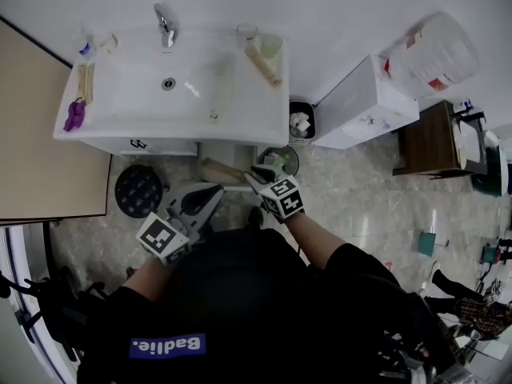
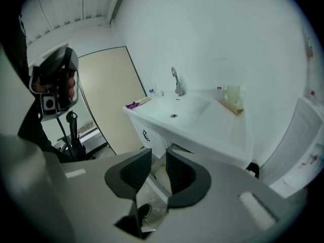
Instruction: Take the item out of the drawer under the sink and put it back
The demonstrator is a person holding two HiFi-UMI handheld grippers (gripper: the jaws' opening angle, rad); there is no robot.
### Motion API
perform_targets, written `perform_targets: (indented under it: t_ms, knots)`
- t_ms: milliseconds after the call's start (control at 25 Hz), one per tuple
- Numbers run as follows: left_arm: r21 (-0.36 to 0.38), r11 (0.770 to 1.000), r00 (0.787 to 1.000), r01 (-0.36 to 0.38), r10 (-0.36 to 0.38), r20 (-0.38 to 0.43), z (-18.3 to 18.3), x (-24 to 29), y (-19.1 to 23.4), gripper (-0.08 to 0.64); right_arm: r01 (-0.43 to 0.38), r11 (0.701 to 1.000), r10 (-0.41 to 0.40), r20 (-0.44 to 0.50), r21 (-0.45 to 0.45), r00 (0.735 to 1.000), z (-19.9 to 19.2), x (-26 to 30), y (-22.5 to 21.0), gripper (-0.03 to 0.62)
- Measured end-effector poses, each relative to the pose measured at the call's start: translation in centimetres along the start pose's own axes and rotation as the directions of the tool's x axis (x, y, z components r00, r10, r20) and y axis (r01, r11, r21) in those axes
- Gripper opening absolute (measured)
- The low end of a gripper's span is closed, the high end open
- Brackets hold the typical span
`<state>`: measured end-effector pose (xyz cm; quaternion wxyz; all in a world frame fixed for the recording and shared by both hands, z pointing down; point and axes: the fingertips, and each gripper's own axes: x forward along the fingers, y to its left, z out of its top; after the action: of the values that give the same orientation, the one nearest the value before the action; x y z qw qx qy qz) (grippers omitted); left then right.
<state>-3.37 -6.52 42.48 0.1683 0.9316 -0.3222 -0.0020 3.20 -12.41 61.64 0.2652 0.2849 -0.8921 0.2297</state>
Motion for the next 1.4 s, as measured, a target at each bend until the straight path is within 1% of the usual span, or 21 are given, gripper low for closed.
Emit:
perform_targets:
  t_ms: [200, 360, 480, 600, 760, 840, 960, 1120, 1320, 1400]
  knots:
    - [0.020, 1.000, 1.000, 0.023, -0.023, -0.003, -0.1, 0.4, -0.6, 0.006, -0.037, 0.999, 0.038, 0.072, -0.013, 0.997, 1.9, -2.6, 2.6, 0.086]
    - [0.022, 0.999, 1.000, 0.025, -0.025, -0.008, 0.2, 0.8, -1.1, 0.006, -0.057, 0.997, 0.063, 0.139, -0.047, 0.988, 3.9, -4.9, 4.5, 0.080]
    - [0.013, 0.999, 1.000, 0.029, -0.029, -0.010, 0.0, 0.9, -1.5, 0.006, -0.068, 0.994, 0.083, 0.189, -0.084, 0.978, 5.3, -6.6, 6.1, 0.077]
    - [0.020, 0.999, 0.999, 0.037, -0.037, 0.000, 0.1, 1.2, -2.0, 0.006, -0.076, 0.990, 0.102, 0.240, -0.116, 0.965, 6.8, -8.3, 7.4, 0.072]
    - [0.016, 0.999, 0.999, 0.043, -0.043, -0.022, -0.3, 1.4, -2.6, 0.006, -0.082, 0.987, 0.119, 0.288, -0.137, 0.950, 8.1, -9.9, 8.6, 0.066]
    - [0.020, 0.999, 0.999, 0.035, -0.035, -0.024, -0.4, 1.5, -2.5, 0.006, -0.081, 0.986, 0.123, 0.302, -0.148, 0.945, 8.4, -10.5, 8.8, 0.063]
    - [0.027, 0.999, 0.998, 0.047, -0.046, -0.036, -1.0, 1.5, -2.7, 0.006, -0.074, 0.985, 0.121, 0.322, -0.155, 0.939, 8.6, -11.5, 8.8, 0.058]
    - [0.031, 0.998, 0.998, 0.046, -0.045, -0.047, -1.1, 1.8, -3.3, 0.006, -0.061, 0.987, 0.110, 0.355, -0.147, 0.928, 8.4, -12.8, 8.6, 0.031]
    - [0.022, 0.999, 0.998, 0.038, -0.037, -0.048, -1.6, 1.9, -3.7, 0.006, -0.070, 0.987, 0.119, 0.372, -0.143, 0.921, 7.8, -13.4, 9.0, 0.003]
    - [0.026, 0.999, 0.998, 0.039, -0.038, -0.056, -1.4, 2.1, -4.1, 0.006, -0.075, 0.986, 0.128, 0.379, -0.151, 0.916, 7.8, -13.5, 9.3, 0.003]
